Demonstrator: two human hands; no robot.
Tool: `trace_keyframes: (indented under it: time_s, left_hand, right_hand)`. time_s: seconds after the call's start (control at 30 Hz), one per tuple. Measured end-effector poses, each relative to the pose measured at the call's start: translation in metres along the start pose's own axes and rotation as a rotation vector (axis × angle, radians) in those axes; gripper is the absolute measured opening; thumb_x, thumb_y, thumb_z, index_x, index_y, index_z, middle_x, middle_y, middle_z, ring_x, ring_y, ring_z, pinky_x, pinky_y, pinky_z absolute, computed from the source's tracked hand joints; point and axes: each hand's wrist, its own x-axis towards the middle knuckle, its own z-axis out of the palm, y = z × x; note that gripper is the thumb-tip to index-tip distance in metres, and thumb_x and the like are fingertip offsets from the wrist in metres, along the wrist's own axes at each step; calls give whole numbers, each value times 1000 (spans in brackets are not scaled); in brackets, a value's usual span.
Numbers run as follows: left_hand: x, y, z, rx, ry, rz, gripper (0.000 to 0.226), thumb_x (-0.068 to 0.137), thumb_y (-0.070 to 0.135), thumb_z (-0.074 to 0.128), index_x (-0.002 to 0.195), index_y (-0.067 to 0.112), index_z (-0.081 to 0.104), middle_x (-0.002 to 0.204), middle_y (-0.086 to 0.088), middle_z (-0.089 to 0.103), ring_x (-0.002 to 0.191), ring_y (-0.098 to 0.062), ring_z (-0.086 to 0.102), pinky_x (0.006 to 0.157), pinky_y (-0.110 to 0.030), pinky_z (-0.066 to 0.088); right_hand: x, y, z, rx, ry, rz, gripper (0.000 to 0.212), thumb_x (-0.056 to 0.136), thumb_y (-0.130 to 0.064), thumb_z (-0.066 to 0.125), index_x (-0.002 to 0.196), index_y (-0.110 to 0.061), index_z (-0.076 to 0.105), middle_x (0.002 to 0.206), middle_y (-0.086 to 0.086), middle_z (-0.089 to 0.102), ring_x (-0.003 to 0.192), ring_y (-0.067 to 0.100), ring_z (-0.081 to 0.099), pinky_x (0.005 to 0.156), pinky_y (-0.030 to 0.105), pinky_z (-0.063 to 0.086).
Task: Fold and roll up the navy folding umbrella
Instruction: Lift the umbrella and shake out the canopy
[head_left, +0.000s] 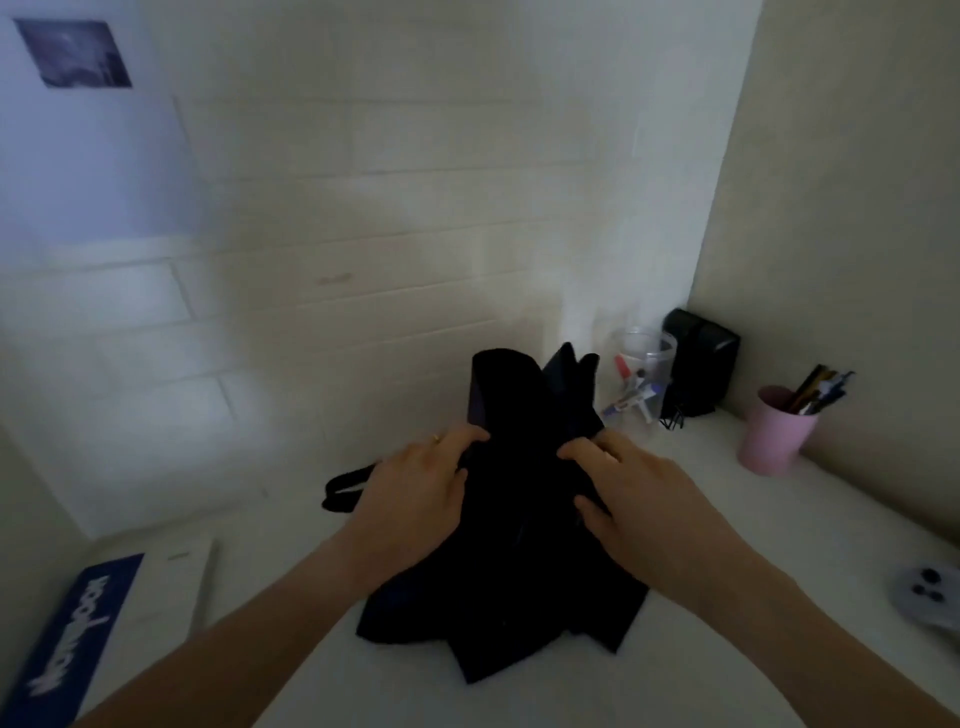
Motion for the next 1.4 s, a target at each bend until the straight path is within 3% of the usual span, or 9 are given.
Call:
trace_keyframes:
  time_s: [0.3,0.4,0.47,0.7,0.9,1.03,1.1,1.17,1.4]
  left_hand:
    - [-117,59,46,70,-476,89,80,100,48,45,155,50,-12,163,-1,34,131,-28,53,97,-47,52]
    - [-140,67,47,155,-669,15,63,104,50,33,158,45,1,171,0,12,150,-30,28,113,-52,39]
    - [-153,74,39,140,-658,-9,60,104,50,32,158,44,8,170,0,16,148,-31,31,112,-52,39]
    - [-147,99,-14,51,-362,13,63,102,56,35,155,53,1,167,0,25,143,-26,41,110,-45,43]
    - [-95,137,-115,10,89,-37,63,89,82,7,147,66,-12,171,5,7,156,-22,12,125,-49,15]
    - [-72,153,-193,-108,332,32,68,88,81,7,152,60,-3,167,13,20,149,-12,30,120,-42,30]
    - [-63,155,-225,-282,414,70,65,91,79,17,152,59,8,161,22,30,143,-7,38,115,-36,36]
    - [-56,163,-254,-515,480,135,59,94,73,30,150,59,20,155,29,36,140,-1,40,116,-35,36]
    - [-48,186,-308,-579,536,153,42,102,51,42,144,45,41,140,17,55,124,-3,54,107,-35,46]
  right_hand:
    - [-124,-32,118,-144,-106,371,62,85,-18,65,144,-18,47,126,20,55,97,38,61,69,41,53]
    - [-138,-47,117,-172,-33,373,58,72,-22,80,128,-20,64,98,16,62,76,32,64,52,35,50]
    - [-147,-60,104,-165,-11,413,55,93,-23,58,146,-22,42,116,16,57,96,32,62,70,36,52]
    - [-149,-85,64,-142,120,411,44,100,-32,47,142,-21,37,124,11,55,103,29,63,78,34,50]
    - [-143,-88,-10,71,672,355,55,68,-18,89,120,-14,71,87,11,70,55,26,66,39,34,48]
    - [-135,-89,-83,336,1082,309,36,82,-11,80,117,-14,73,95,5,76,69,26,72,59,37,58]
    - [-128,-93,-112,1070,1054,296,29,89,-12,73,116,-23,72,94,-4,79,79,25,69,75,47,59]
    - [-118,-94,-138,1677,853,200,25,95,-17,64,118,-25,70,91,6,79,62,20,53,57,40,50]
    - [-86,-80,-162,1455,1036,105,26,98,-28,62,124,-33,64,99,-4,77,55,12,59,51,15,40]
